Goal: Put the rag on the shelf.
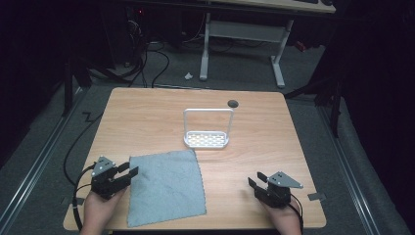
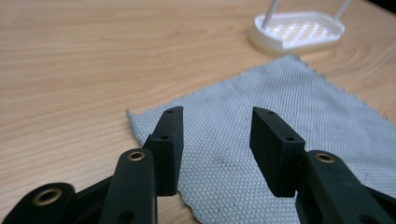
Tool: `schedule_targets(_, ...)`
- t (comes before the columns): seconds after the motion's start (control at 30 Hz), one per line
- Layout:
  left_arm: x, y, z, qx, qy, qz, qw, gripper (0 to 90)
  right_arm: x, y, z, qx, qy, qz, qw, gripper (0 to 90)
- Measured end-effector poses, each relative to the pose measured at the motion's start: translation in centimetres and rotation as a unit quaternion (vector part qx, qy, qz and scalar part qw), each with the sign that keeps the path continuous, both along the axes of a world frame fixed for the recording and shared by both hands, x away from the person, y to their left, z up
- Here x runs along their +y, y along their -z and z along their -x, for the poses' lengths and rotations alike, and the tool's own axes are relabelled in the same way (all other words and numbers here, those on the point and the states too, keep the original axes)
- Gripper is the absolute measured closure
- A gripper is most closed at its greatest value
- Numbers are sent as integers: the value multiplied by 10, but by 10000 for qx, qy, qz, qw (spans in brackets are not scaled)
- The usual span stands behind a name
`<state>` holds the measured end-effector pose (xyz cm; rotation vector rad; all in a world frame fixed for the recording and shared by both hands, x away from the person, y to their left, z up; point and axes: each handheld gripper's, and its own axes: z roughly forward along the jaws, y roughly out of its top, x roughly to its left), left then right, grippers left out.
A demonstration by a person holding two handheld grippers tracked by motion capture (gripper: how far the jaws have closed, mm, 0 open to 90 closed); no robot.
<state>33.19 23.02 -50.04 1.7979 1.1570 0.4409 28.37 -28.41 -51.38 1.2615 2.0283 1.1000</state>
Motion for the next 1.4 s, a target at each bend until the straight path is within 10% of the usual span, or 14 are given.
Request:
schedule_targets(0.63, -3, 1, 0, 197, 159, -375, 9990, 604, 6, -5, 3, -68, -163, -71, 9998, 631)
schedule_targets(0.83, 0, 4, 9, 262, 225, -597, 9976, 747, 39, -12, -5, -9, -716, 150, 9973, 900)
schedule_targets(1.13, 2, 20, 11, 629, 373, -819, 9939, 897, 138, -1, -42, 186, -1675, 581, 9840, 900)
schedule_targets(1.4, -2, 25, 9, 699, 567, -827, 9925, 895, 169, 12, -66, 485, -1701, 778, 9811, 900)
